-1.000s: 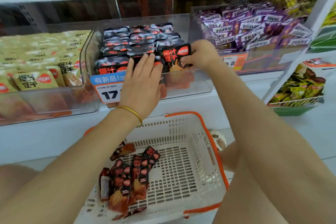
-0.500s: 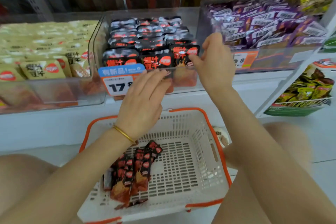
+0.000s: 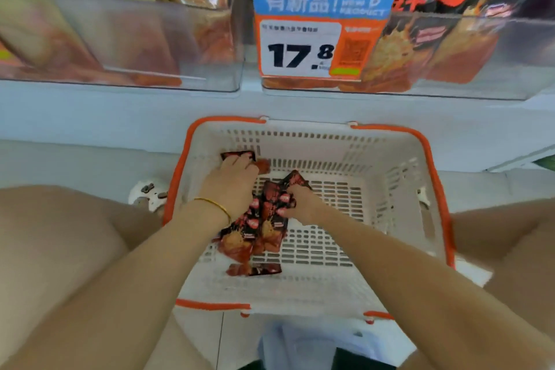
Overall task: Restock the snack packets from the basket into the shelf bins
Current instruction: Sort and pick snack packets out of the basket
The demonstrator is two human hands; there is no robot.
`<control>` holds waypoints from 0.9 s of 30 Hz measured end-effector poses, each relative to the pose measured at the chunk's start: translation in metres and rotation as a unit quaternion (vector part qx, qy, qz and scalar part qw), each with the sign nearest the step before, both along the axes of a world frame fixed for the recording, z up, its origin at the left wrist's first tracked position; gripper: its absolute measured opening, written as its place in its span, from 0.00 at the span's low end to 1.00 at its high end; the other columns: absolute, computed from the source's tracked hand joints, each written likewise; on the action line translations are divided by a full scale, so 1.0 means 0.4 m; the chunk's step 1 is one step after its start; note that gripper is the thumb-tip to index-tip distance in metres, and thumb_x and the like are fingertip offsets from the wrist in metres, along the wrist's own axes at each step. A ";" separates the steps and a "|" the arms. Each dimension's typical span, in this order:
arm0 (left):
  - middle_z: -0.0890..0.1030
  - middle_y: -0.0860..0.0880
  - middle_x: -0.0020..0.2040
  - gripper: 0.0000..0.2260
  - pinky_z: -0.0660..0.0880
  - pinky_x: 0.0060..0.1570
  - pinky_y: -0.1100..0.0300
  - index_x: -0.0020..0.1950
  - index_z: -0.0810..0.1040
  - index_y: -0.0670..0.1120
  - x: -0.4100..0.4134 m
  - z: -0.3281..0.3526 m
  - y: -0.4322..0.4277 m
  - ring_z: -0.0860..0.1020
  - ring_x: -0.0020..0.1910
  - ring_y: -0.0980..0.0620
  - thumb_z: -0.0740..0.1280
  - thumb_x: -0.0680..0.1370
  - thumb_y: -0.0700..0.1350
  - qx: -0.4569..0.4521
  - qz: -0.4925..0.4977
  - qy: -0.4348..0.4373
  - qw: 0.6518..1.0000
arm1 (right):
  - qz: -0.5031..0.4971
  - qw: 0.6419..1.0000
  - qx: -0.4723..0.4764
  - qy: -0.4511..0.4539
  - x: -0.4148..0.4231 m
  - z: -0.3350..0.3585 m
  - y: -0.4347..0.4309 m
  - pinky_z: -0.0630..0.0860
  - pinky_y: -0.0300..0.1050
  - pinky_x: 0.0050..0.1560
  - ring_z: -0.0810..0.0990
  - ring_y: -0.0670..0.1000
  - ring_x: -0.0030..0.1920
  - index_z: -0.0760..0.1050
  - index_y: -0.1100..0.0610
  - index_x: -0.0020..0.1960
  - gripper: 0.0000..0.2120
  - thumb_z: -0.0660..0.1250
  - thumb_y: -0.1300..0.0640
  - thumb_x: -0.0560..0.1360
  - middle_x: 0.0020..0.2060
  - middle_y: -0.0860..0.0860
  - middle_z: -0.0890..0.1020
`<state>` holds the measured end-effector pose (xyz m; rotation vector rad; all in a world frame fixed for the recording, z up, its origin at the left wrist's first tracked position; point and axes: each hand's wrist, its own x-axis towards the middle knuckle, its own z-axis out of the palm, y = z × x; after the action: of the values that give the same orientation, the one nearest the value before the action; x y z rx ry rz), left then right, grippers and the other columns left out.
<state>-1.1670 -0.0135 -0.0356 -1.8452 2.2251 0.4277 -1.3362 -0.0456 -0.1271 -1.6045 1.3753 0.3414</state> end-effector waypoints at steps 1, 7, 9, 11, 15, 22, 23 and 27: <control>0.63 0.44 0.72 0.18 0.64 0.67 0.50 0.69 0.66 0.42 0.004 -0.022 -0.002 0.59 0.71 0.43 0.59 0.79 0.40 0.015 0.002 -0.007 1.000 | 0.009 1.000 0.029 0.005 0.015 -0.038 0.002 0.66 0.48 0.67 0.64 0.62 0.71 0.58 0.61 0.74 0.28 0.63 0.57 0.79 0.73 0.60 0.61; 0.66 0.45 0.68 0.17 0.68 0.63 0.53 0.67 0.67 0.45 0.031 -0.071 -0.012 0.61 0.69 0.45 0.60 0.79 0.41 0.077 0.033 -0.034 0.996 | 0.078 0.992 0.008 0.103 0.077 -0.220 0.032 0.71 0.50 0.62 0.62 0.62 0.71 0.44 0.61 0.77 0.36 0.63 0.56 0.78 0.75 0.60 0.46; 0.66 0.45 0.67 0.17 0.68 0.62 0.53 0.68 0.67 0.45 0.041 -0.076 -0.015 0.61 0.69 0.45 0.61 0.78 0.42 0.083 0.048 -0.030 0.995 | 0.068 0.989 -0.031 0.130 0.095 -0.246 0.046 0.75 0.49 0.53 0.72 0.61 0.63 0.50 0.59 0.76 0.32 0.63 0.58 0.78 0.73 0.59 0.55; 0.67 0.45 0.66 0.16 0.69 0.61 0.52 0.67 0.68 0.45 0.043 -0.076 -0.018 0.62 0.68 0.44 0.60 0.78 0.41 0.082 0.052 -0.025 0.995 | 0.029 0.990 -0.030 0.133 0.104 -0.257 0.061 0.76 0.50 0.51 0.76 0.59 0.59 0.57 0.57 0.74 0.26 0.62 0.60 0.78 0.67 0.57 0.68; 0.68 0.44 0.65 0.13 0.70 0.60 0.51 0.64 0.68 0.43 0.021 -0.062 -0.019 0.64 0.66 0.44 0.59 0.79 0.41 0.095 0.038 -0.014 0.995 | -0.027 0.997 -0.013 0.069 0.062 -0.213 0.055 0.74 0.47 0.53 0.77 0.56 0.52 0.73 0.61 0.57 0.10 0.62 0.63 0.77 0.50 0.55 0.76; 0.67 0.46 0.71 0.24 0.70 0.62 0.53 0.74 0.61 0.46 -0.093 0.023 -0.017 0.71 0.66 0.46 0.63 0.79 0.49 0.175 0.081 0.167 0.967 | -0.071 0.985 0.027 -0.152 -0.138 0.136 -0.045 0.69 0.37 0.32 0.73 0.48 0.34 0.75 0.56 0.45 0.05 0.66 0.65 0.75 0.39 0.53 0.77; 0.69 0.46 0.70 0.25 0.71 0.60 0.55 0.74 0.61 0.47 -0.115 0.049 -0.017 0.73 0.64 0.47 0.64 0.79 0.49 0.168 0.087 0.201 0.961 | -0.058 0.983 0.022 -0.173 -0.164 0.196 -0.049 0.69 0.38 0.33 0.74 0.49 0.35 0.76 0.56 0.43 0.06 0.66 0.65 0.75 0.39 0.54 0.78; 0.77 0.50 0.46 0.07 0.71 0.44 0.56 0.52 0.74 0.47 -0.203 0.172 -0.021 0.77 0.48 0.47 0.68 0.77 0.47 0.073 0.070 0.303 0.948 | -0.127 0.956 -0.062 -0.256 -0.255 0.405 -0.026 0.71 0.37 0.31 0.76 0.47 0.34 0.77 0.56 0.43 0.07 0.68 0.67 0.74 0.35 0.53 0.79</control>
<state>-1.2483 -0.0219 0.0330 -1.9863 2.3221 1.3030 -1.4384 -0.0559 0.0349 -1.4556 1.1881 -0.3065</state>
